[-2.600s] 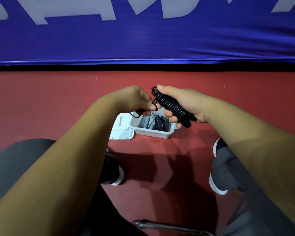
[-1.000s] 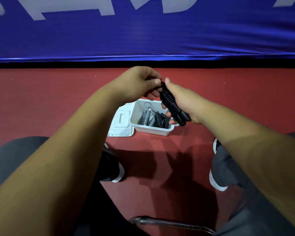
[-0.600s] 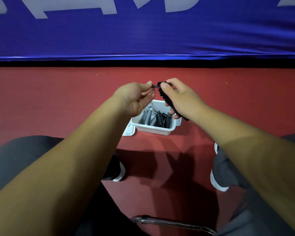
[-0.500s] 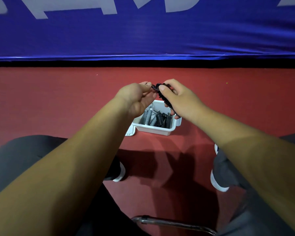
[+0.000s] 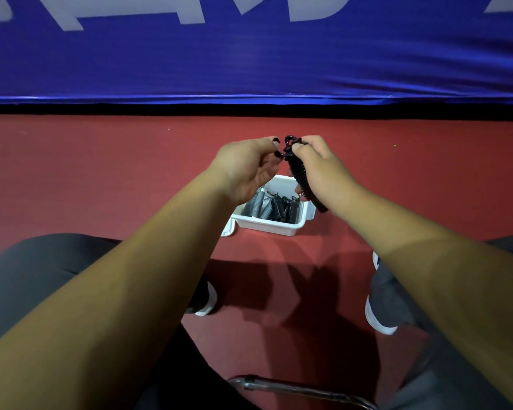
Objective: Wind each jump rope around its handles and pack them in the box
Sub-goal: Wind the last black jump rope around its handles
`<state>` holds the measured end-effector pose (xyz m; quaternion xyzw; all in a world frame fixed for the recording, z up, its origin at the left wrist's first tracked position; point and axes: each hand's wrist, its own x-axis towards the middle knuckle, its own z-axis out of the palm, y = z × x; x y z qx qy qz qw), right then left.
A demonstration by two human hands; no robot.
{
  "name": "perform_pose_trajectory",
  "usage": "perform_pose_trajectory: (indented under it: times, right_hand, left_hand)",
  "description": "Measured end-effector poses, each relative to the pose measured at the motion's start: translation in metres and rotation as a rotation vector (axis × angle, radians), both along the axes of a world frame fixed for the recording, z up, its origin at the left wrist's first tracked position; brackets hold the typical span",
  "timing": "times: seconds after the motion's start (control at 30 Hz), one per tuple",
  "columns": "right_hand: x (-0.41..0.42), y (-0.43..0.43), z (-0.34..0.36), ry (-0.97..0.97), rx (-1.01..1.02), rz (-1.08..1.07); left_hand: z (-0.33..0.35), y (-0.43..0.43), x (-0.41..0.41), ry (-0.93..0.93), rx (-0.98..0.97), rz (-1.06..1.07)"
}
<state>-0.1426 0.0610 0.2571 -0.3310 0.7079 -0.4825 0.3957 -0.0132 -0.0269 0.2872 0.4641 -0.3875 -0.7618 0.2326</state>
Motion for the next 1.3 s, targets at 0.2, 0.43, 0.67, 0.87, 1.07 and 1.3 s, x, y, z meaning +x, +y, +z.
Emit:
perform_pose_trajectory:
  times: [0.2,0.43,0.67,0.87,1.07,1.3]
  right_hand:
    - [-0.004,0.001,0.001,-0.086,-0.018,0.034]
    - [0.000,0.002,0.000,-0.128,-0.004,0.069]
    - [-0.002,0.002,0.002,-0.151,0.006,0.094]
    - [-0.003,0.007,0.007,-0.192,0.048,0.172]
    - [-0.001,0.012,0.015,-0.268,0.061,0.235]
    - [-0.003,0.010,0.018,-0.175,0.035,0.245]
  left_hand:
    - [0.005,-0.002,0.000,-0.045,-0.122,-0.084]
    - [0.010,-0.011,0.007,-0.119,-0.177,-0.214]
    - [0.019,-0.022,0.018,-0.087,-0.088,-0.347]
    - [0.026,-0.028,0.030,-0.087,-0.046,-0.448]
    - [0.030,-0.030,0.035,-0.077,0.032,-0.499]
    - [0.029,-0.031,0.039,-0.025,0.079,-0.494]
